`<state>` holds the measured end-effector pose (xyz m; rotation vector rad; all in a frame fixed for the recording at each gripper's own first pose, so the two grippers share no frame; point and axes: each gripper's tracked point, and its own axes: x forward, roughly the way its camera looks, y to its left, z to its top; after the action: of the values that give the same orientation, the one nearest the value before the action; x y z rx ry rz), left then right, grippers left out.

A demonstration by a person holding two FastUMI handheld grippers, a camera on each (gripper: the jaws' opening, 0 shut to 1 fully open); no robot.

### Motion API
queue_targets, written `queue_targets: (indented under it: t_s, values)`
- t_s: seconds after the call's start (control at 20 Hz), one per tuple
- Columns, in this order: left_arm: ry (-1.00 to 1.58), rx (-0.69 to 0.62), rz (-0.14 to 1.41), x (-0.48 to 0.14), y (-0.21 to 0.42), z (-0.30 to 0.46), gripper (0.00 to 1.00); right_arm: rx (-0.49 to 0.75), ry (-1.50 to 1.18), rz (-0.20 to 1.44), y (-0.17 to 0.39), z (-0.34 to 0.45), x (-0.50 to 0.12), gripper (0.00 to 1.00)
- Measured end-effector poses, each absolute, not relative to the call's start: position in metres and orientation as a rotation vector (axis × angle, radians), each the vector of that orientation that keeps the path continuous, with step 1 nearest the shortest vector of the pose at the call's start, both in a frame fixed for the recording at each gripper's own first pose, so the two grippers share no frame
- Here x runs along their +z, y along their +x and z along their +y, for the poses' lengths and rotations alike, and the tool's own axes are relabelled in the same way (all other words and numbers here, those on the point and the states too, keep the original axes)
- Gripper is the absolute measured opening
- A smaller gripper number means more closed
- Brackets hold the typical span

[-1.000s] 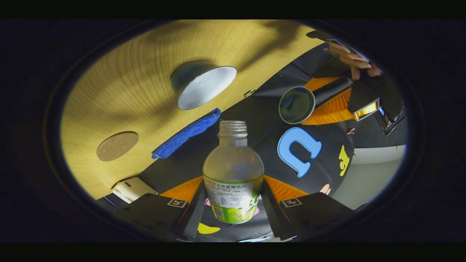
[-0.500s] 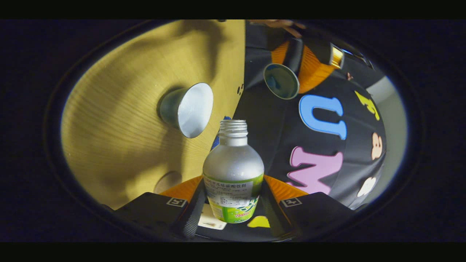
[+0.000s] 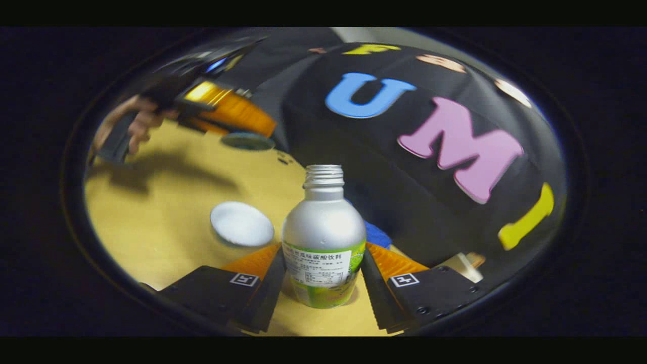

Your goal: Open the teacup lid with one hand, grasp the water bottle and pour water into the teacup with the other hand; after pouring, place the water bottle on the coaster and then close the teacup lid.

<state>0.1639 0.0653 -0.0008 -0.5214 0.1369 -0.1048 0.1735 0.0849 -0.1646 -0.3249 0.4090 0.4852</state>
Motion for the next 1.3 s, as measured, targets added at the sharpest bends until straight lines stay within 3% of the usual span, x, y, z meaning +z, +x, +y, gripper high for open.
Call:
queue_targets:
  t_s: [0.1, 0.15, 0.5, 1.3]
  values:
    - [-0.522, -0.104, 0.134, 0.0, 0.163, 0.066, 0.33, 0.406, -0.105, 0.382, 0.195, 0.061, -0.148, 0.78]
    - [-0.522, -0.105, 0.134, -0.001, 0.164, 0.065, 0.3, 0.385, -0.044, 0.367, 0.203, 0.049, -0.142, 0.78]
    - [-0.53, -0.105, 0.146, -0.004, 0.165, 0.064, 0.3, 0.302, 0.135, 0.356, 0.223, 0.004, -0.172, 0.78]
    - [-0.535, -0.1, 0.154, -0.007, 0.165, 0.066, 0.29, 0.28, 0.123, 0.407, 0.227, 0.006, -0.2, 0.8]
